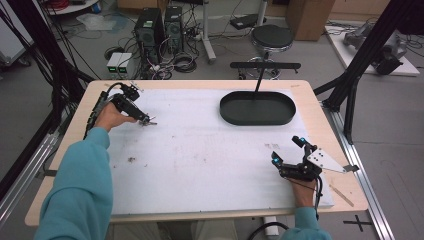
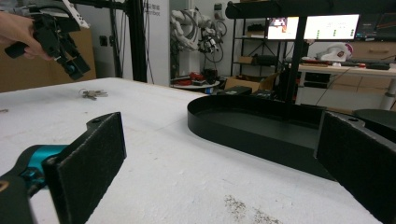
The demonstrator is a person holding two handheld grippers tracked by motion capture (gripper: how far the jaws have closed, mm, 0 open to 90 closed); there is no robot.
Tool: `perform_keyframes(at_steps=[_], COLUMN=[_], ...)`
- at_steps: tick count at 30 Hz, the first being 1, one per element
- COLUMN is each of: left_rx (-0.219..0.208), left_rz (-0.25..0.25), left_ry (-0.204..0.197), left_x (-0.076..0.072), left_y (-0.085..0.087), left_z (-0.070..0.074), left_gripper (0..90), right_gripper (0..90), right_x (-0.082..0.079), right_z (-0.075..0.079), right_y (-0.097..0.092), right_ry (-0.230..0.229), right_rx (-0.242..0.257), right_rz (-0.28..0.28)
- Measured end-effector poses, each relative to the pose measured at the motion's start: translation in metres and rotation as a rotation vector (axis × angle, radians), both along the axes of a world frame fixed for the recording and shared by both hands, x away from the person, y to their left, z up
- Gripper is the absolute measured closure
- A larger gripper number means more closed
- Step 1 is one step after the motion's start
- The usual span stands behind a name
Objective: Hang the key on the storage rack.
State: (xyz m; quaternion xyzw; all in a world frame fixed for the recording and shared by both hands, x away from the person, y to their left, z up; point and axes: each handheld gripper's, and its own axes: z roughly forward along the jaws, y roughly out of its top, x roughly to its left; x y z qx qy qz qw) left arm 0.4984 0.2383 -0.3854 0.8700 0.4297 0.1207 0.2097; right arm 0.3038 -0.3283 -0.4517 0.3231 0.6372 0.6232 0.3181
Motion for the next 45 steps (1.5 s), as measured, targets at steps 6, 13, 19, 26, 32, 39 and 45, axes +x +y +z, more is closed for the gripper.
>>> perform_keyframes(at_steps=[6,13,19,26,32,39,45], left_rx=[0.023,0.048,0.064,0.062,0.056,0.05,0.052], left_rz=[0.015,0.031,0.043,0.082,0.105,0.117,0.125], left_ry=[0.027,0.063,0.082,0.115,0.135,0.141,0.144], left_x=[0.001,0.002,0.002,0.003,0.004,0.005,0.006], left_y=[-0.002,-0.005,-0.009,-0.009,-0.009,-0.011,-0.01], left_z=[-0.004,-0.008,-0.01,-0.011,-0.012,-0.014,-0.013], left_gripper=[26.4,32.9,41.8,51.6,57.1,61.3,67.0], right_gripper=[1.3,1.3,1.3,1.3,1.3,1.3,1.3], right_x=[0.0,0.0,0.0,0.0,0.001,0.0,0.001], right_z=[0.0,0.0,0.0,0.0,0.0,0.0,0.0], right_y=[0.0,0.0,0.0,-0.001,-0.001,0.0,-0.001], right_ry=[-0.001,-0.002,-0.002,-0.004,-0.004,-0.001,-0.002], right_rx=[-0.001,0.0,-0.001,-0.001,-0.002,0.0,0.0], right_rz=[0.0,0.0,0.0,0.001,0.001,0.001,0.002])
